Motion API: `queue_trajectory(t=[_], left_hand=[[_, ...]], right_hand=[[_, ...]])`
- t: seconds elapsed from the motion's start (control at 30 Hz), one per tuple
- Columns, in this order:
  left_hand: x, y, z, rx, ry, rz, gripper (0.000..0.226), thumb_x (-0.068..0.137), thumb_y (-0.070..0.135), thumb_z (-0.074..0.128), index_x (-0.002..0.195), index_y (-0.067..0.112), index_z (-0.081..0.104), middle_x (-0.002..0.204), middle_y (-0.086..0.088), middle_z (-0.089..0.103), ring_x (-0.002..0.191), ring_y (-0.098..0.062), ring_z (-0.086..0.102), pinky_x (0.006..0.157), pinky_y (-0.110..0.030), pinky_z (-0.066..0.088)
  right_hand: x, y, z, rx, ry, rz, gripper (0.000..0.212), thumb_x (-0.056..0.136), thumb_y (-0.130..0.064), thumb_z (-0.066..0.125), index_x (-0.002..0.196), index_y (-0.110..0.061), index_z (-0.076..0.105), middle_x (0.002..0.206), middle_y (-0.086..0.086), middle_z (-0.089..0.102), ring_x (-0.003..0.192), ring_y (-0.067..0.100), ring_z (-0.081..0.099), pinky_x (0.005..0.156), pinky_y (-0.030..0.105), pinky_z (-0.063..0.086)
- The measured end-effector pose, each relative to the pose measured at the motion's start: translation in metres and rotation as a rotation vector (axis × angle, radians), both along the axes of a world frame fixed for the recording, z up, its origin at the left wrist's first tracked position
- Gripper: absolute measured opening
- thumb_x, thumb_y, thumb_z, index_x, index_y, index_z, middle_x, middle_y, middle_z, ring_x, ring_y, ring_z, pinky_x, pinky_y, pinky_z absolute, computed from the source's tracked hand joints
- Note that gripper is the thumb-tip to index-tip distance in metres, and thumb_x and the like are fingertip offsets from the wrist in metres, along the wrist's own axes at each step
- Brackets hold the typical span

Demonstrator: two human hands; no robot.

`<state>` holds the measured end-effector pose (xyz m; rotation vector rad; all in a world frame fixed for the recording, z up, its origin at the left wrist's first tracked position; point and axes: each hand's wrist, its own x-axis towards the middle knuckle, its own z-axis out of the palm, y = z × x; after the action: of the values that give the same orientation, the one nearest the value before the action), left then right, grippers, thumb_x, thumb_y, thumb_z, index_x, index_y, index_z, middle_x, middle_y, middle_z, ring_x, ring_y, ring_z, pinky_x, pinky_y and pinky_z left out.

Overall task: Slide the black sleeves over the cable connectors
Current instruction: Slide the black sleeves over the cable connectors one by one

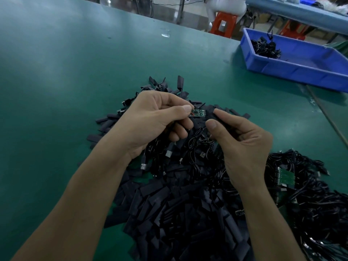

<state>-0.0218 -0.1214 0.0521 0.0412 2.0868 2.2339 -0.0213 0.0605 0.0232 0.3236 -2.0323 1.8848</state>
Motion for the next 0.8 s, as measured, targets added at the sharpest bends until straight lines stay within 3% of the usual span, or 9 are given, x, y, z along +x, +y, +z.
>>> queue_trajectory(t=[0.47, 0.8], left_hand=[[0.0000, 0.0036, -0.0011, 0.016, 0.001, -0.005, 0.008, 0.096, 0.008, 0.064, 0.088, 0.006, 0.067, 0.064, -0.005, 0.071, 0.047, -0.010, 0.062, 0.044, -0.017, 0.047], [-0.0028, -0.0015, -0.0046, -0.062, 0.021, -0.021, 0.008, 0.096, 0.011, 0.065, 0.091, 0.008, 0.069, 0.063, -0.001, 0.070, 0.047, -0.009, 0.060, 0.043, -0.016, 0.045]], right_hand=[[-0.0010, -0.0011, -0.0029, 0.044, 0.045, -0.046, 0.018, 0.081, -0.026, 0.080, 0.098, -0.030, 0.075, 0.085, -0.010, 0.077, 0.073, 0.007, 0.072, 0.071, 0.018, 0.055], [-0.0048, 0.0007, 0.0012, 0.144, 0.050, -0.010, 0.024, 0.075, -0.032, 0.079, 0.098, -0.034, 0.073, 0.087, -0.027, 0.074, 0.082, -0.002, 0.071, 0.076, 0.012, 0.053]])
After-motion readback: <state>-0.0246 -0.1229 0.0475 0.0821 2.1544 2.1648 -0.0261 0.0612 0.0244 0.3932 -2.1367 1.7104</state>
